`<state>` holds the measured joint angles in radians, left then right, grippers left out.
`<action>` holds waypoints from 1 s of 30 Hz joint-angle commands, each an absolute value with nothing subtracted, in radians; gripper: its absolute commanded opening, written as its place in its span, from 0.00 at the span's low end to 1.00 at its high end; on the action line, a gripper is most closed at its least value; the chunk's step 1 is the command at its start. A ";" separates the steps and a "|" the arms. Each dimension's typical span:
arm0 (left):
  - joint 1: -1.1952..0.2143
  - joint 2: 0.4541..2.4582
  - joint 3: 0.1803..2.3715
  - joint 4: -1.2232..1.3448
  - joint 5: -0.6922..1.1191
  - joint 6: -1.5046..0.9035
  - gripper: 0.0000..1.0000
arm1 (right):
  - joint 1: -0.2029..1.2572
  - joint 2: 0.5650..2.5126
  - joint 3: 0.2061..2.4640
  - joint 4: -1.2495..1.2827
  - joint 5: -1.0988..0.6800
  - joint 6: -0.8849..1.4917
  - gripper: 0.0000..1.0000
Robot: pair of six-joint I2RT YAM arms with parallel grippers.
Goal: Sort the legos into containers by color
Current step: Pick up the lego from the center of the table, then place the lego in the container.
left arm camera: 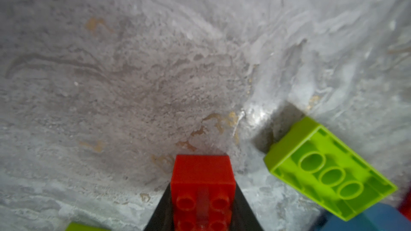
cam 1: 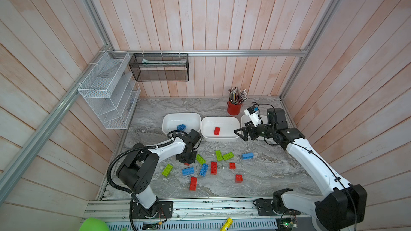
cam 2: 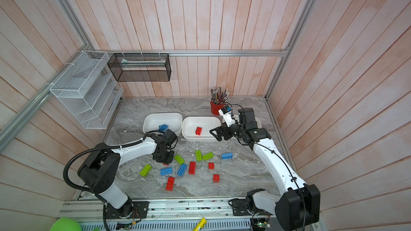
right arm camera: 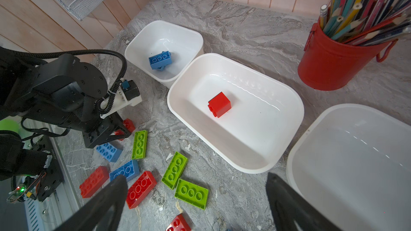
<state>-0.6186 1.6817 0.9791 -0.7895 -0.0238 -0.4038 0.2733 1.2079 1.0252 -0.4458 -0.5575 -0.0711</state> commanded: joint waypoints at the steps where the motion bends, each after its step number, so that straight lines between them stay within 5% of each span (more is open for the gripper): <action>1: -0.624 1.691 1.024 -0.822 -0.040 -0.391 0.27 | 0.278 1.205 1.017 -0.451 -0.551 -0.072 0.98; 12: -0.660 1.810 1.529 -0.973 0.007 -0.304 0.27 | 0.276 1.212 1.011 -0.429 -0.543 -0.072 0.98; 23: -0.662 2.206 2.077 -1.053 -0.017 -0.235 0.28 | 0.228 1.212 1.019 -0.423 -0.522 -0.069 0.98; 30: -0.661 2.369 2.224 -1.078 -0.039 -0.238 0.29 | 0.221 1.206 1.015 -0.420 -0.522 -0.070 0.98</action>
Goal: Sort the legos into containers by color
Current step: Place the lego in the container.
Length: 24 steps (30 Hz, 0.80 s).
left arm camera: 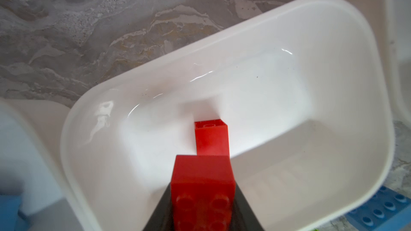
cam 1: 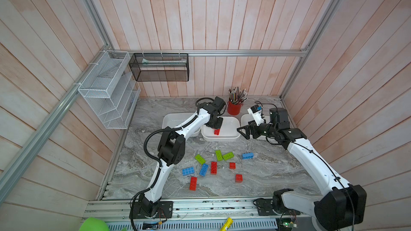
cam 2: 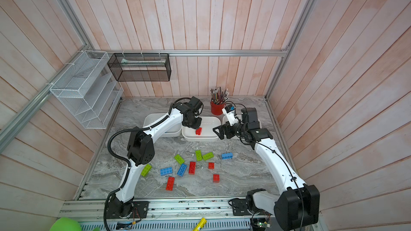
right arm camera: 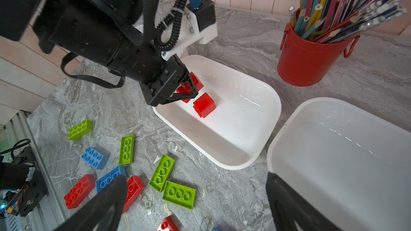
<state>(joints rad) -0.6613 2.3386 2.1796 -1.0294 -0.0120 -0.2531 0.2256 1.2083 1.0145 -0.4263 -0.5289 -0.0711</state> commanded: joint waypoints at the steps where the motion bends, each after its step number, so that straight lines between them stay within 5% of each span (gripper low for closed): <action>1: -0.660 2.376 2.222 -1.077 -0.047 -0.238 0.29 | 0.221 1.206 1.014 -0.419 -0.522 -0.070 0.98; 12: -0.631 2.361 2.112 -1.026 -0.070 -0.235 0.32 | 0.221 1.198 1.003 -0.417 -0.525 -0.068 0.98; 24: -0.636 2.268 2.067 -0.989 -0.006 -0.237 0.57 | 0.221 1.203 1.015 -0.422 -0.545 -0.066 0.98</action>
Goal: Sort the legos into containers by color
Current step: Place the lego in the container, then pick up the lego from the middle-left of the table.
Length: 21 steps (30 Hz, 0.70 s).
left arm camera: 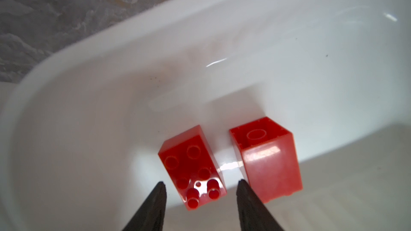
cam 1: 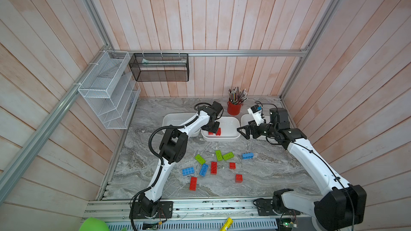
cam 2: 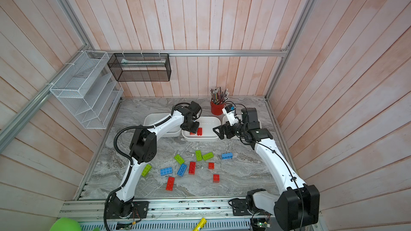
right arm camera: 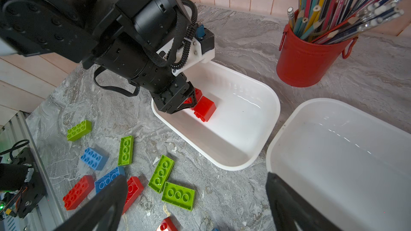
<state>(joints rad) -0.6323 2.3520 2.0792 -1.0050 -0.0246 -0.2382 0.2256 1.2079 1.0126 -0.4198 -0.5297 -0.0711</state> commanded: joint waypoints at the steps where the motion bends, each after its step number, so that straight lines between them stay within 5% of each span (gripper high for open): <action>1: -0.639 2.245 2.061 -0.993 -0.010 -0.235 0.58 | 0.221 1.203 1.016 -0.422 -0.546 -0.065 0.98; 9: -0.636 1.908 1.800 -0.976 0.056 -0.113 0.67 | 0.221 1.204 1.009 -0.409 -0.569 -0.065 0.98; 21: -0.569 1.452 1.221 -0.994 0.253 0.433 0.69 | 0.235 1.193 1.005 -0.411 -0.586 -0.064 0.98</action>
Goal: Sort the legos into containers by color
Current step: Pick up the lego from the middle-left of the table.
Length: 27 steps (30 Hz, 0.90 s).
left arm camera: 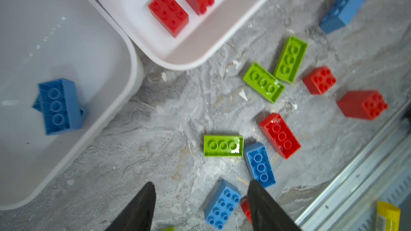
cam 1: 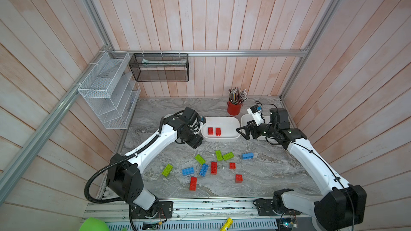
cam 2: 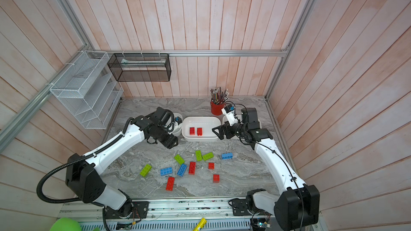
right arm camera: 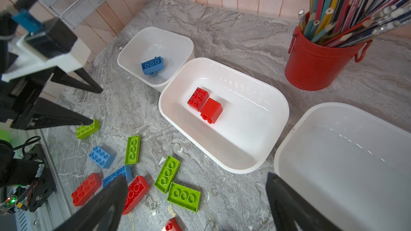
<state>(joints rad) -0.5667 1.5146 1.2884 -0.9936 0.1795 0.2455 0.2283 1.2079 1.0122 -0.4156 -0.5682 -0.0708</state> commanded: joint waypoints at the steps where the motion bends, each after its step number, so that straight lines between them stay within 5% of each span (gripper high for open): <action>1: -0.569 1.439 1.191 -0.992 0.252 0.456 0.69 | 0.236 1.193 1.005 -0.411 -0.586 -0.063 0.98; 12: -0.613 1.412 0.901 -0.893 0.190 0.528 0.67 | 0.238 1.204 1.012 -0.417 -0.582 -0.067 0.98; 27: -0.678 1.423 0.830 -0.847 0.074 0.571 0.64 | 0.238 1.206 1.010 -0.417 -0.582 -0.066 0.98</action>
<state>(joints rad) -0.6735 1.4212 0.8303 -0.8707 0.1009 0.5396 0.2333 1.2079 1.0122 -0.4160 -0.5705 -0.0708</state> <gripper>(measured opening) 0.644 0.982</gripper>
